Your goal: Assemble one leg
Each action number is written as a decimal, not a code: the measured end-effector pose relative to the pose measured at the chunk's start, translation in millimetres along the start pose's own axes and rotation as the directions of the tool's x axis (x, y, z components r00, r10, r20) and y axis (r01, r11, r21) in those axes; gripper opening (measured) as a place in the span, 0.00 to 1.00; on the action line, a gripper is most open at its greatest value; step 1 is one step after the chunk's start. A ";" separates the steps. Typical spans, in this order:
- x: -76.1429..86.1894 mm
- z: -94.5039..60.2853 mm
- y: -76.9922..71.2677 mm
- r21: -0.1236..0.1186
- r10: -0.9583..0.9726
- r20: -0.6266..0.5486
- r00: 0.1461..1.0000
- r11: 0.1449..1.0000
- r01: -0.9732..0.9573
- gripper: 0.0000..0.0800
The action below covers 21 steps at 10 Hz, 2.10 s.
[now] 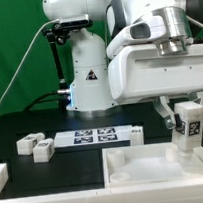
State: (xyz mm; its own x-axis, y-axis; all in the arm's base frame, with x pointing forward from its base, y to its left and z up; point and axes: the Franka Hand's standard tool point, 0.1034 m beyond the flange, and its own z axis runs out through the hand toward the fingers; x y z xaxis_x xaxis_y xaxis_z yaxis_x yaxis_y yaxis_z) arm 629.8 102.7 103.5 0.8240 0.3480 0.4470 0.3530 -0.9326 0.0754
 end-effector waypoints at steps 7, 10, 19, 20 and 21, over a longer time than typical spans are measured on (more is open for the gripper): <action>-15.9 17.7 -19.5 0.011 -0.020 0.000 1.000 1.000 0.020 0.36; -19.1 22.7 -22.2 0.011 -0.023 -0.006 1.000 1.000 0.023 0.36; -21.5 26.3 -21.5 -0.001 -0.023 -0.044 0.999 1.000 0.023 0.80; -21.5 26.3 -21.5 -0.001 -0.023 -0.044 0.999 1.000 0.023 0.80; -21.4 26.3 -21.5 -0.001 -0.023 -0.044 0.999 1.000 0.023 0.81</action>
Offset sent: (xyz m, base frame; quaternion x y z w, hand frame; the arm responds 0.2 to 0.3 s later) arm -0.0112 0.0027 -0.0135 0.0011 0.0765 0.0079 0.9970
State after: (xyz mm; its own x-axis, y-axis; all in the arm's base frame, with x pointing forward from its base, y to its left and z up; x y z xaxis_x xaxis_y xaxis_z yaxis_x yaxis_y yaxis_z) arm 616.2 117.8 68.9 0.7956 0.3646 0.4838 0.3710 -0.9246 0.0866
